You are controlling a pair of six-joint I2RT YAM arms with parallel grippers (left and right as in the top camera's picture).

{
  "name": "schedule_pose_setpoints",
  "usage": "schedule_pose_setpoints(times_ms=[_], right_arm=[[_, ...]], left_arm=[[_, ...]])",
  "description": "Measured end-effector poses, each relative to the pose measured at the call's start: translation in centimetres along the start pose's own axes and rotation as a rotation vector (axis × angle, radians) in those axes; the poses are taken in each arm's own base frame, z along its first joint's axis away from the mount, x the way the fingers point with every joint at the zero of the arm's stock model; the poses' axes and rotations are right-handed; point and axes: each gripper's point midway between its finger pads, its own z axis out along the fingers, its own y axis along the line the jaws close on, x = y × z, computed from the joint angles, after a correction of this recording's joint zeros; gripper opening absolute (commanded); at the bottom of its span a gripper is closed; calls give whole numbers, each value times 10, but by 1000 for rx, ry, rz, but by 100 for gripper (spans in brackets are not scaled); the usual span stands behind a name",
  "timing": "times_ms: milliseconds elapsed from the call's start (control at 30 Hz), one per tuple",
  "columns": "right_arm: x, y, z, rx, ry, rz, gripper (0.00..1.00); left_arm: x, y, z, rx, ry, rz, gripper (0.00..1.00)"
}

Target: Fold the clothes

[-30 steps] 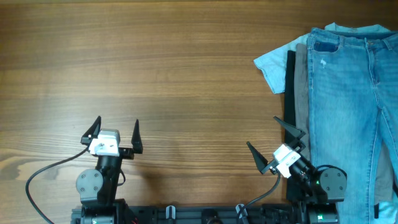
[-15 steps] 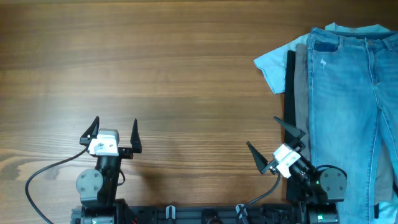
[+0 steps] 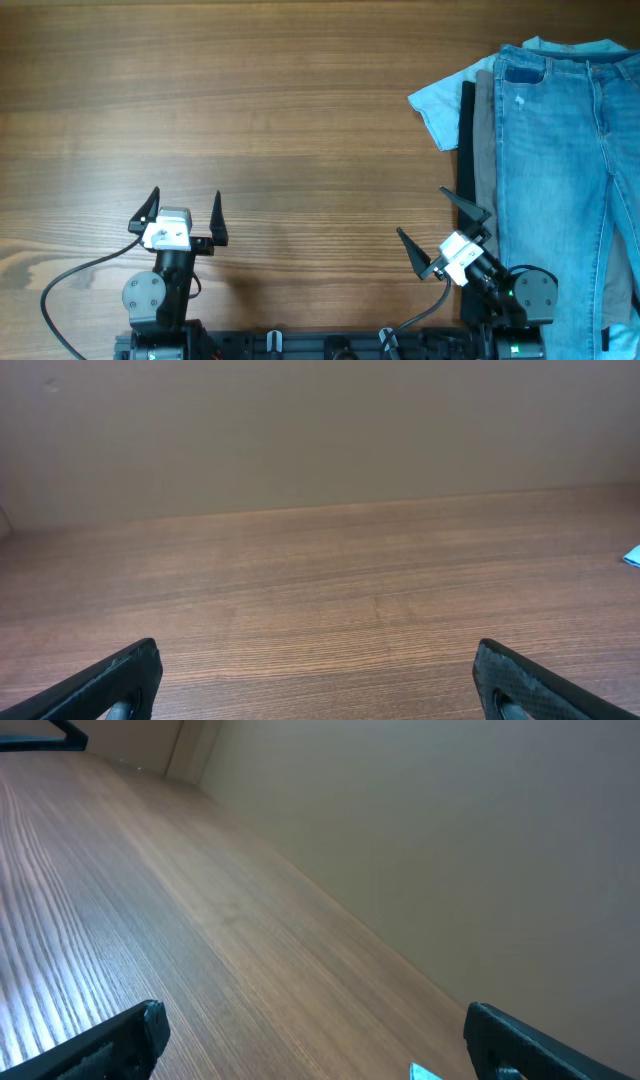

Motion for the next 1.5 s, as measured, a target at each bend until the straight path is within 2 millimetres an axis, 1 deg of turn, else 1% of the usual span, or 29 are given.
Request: schedule_pose_setpoints(times_ms=[300, 400, 600, 633, 667, 733, 767, 800, 833, 900, 933, 967, 1033, 1100, 1133, 1167, 1200, 1267, 1300, 1333, 1367, 1400, 1433, 1467, 1500], right_arm=[[0, 0, 0, 0, 0, -4, 100], [0, 0, 0, 0, 0, -60, 100], [-1, 1, 0, -3, -3, -87, 100], [-4, -1, 0, 2, -14, -92, 100], [-7, -3, 0, 10, -27, -75, 100], [-9, -10, -1, 43, -22, 100, 100], [-12, -15, -1, 62, -20, 195, 100], [-18, -20, -2, 73, -18, 274, 100], [-23, -23, -2, 78, -13, 333, 100], [-34, -35, 1, 79, 28, 473, 100], [-35, -40, 5, 72, 74, 526, 100], [-37, -43, 8, 67, 106, 562, 100], [-39, -56, 19, 44, 223, 654, 100], [-40, -75, 37, 21, 348, 725, 100], [-42, -88, 49, 9, 393, 752, 100], [-43, -92, 57, -16, 424, 783, 100], [-42, -97, 70, -58, 451, 843, 100], [-35, -94, 81, -107, 478, 899, 100], [-23, -94, 89, -121, 513, 953, 100], [-12, -94, 96, -124, 546, 994, 100], [6, -94, 101, -115, 619, 1067, 100], [26, -101, 107, -68, 707, 1118, 100], [40, -111, 110, -6, 784, 1138, 100], [60, -125, 106, 97, 909, 1137, 100], [71, -147, 107, 200, 975, 1098, 100]], left_arm=[[0, 0, 0, 0, 0, 0, 100], [0, 0, 0, 0, 0, 0, 100], [0, 0, 0, -1, -1, 0, 100], [-2, 0, 0, 0, -9, 0, 100], [-8, -2, 0, 15, -32, -6, 100], [-15, -7, -1, 45, -54, -39, 100], [-23, -8, -3, 52, -68, -49, 100], [-44, -8, -7, 55, -108, -56, 100], [-57, -8, -11, 53, -129, -57, 100], [-93, -5, -20, 43, -125, -68, 100], [-99, -4, -20, 38, -84, -77, 100], [-100, -3, -19, 34, -30, -89, 100], [-115, 0, -12, 28, 61, -104, 100], [-128, 2, -1, 24, 180, -123, 100], [-133, 4, 7, 23, 259, -134, 100], [-135, 5, 12, 20, 309, -141, 100], [-136, 6, 20, 19, 369, -148, 100], [-129, 8, 33, 19, 436, -157, 100], [-121, 7, 35, 19, 475, -162, 100], [-108, 6, 38, 24, 529, -170, 100], [-107, 4, 39, 39, 533, -175, 100], [-110, -4, 40, 81, 523, -185, 100], [-110, -6, 40, 96, 524, -189, 100], [-107, -7, 38, 99, 544, -193, 100], [-101, -8, 36, 98, 571, -197, 100]])
